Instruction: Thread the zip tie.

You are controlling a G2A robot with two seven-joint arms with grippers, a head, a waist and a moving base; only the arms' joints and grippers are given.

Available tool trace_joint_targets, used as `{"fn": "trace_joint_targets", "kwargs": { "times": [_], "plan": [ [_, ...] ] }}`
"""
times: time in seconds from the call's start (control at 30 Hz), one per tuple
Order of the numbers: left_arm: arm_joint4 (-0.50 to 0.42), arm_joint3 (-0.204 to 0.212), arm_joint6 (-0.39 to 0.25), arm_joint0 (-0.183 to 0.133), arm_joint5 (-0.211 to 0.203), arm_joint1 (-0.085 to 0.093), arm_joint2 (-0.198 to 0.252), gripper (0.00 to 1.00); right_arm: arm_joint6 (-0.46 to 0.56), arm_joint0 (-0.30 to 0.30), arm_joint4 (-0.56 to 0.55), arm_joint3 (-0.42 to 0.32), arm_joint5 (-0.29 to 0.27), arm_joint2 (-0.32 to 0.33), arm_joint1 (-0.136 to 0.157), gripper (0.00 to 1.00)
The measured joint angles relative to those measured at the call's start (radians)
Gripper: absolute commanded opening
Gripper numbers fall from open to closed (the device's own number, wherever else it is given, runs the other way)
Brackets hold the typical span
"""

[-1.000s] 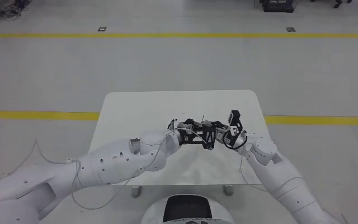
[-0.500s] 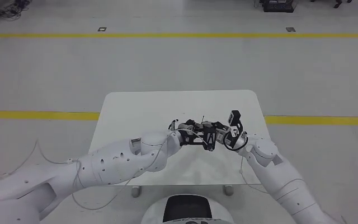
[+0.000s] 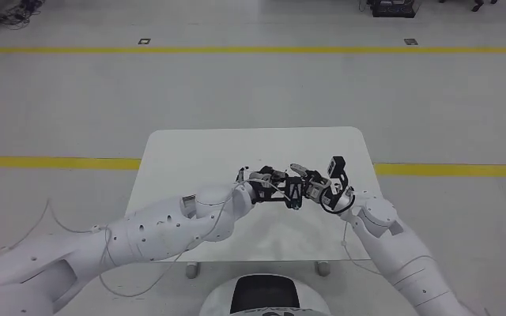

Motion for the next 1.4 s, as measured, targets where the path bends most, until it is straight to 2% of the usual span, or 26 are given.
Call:
{"fn": "trace_joint_targets", "kwargs": {
  "times": [0.2,0.33,0.6,0.67,0.8,0.9,1.03,1.1,1.23,1.33,1.4],
  "plan": [
    [-0.084,0.010,0.064,0.041,-0.040,0.026,-0.071,0.00,-0.012,-0.023,-0.039,-0.017,-0.020,0.033,0.005,1.00],
    [-0.170,0.032,0.127,0.069,-0.065,0.039,-0.122,0.00,-0.005,-0.028,-0.053,-0.023,-0.028,0.037,0.006,1.00],
    [-0.177,0.035,0.134,0.072,-0.070,0.040,-0.131,0.00,-0.005,-0.028,-0.053,-0.022,-0.028,0.037,0.006,1.00],
    [-0.214,0.057,0.140,0.086,-0.056,0.039,-0.145,0.00,-0.023,-0.032,-0.070,-0.026,-0.042,0.042,0.007,1.00],
    [-0.394,0.108,0.134,0.111,-0.051,0.036,-0.200,0.00,0.004,-0.058,-0.117,-0.039,-0.108,0.080,0.015,1.00],
    [-0.563,0.149,0.141,0.127,-0.087,0.034,-0.237,0.00,0.059,-0.072,-0.167,-0.037,-0.158,0.110,0.024,1.00],
    [-0.766,0.211,0.167,0.146,-0.158,0.028,-0.271,0.00,0.135,-0.077,-0.224,-0.024,-0.217,0.136,0.033,1.00],
    [-0.831,0.232,0.176,0.151,-0.179,0.025,-0.278,0.00,0.164,-0.074,-0.250,-0.013,-0.237,0.141,0.036,1.00],
    [-0.954,0.262,0.198,0.160,-0.179,0.020,-0.276,0.00,0.226,-0.058,-0.271,0.015,-0.275,0.139,0.038,1.00],
    [-1.018,0.292,0.202,0.160,-0.179,0.019,-0.278,0.00,0.293,-0.040,-0.273,0.034,-0.297,0.127,0.038,1.00],
    [-1.032,0.301,0.211,0.158,-0.179,0.019,-0.281,0.00,0.301,-0.039,-0.272,0.036,-0.299,0.125,0.038,1.00]
  ]
}}
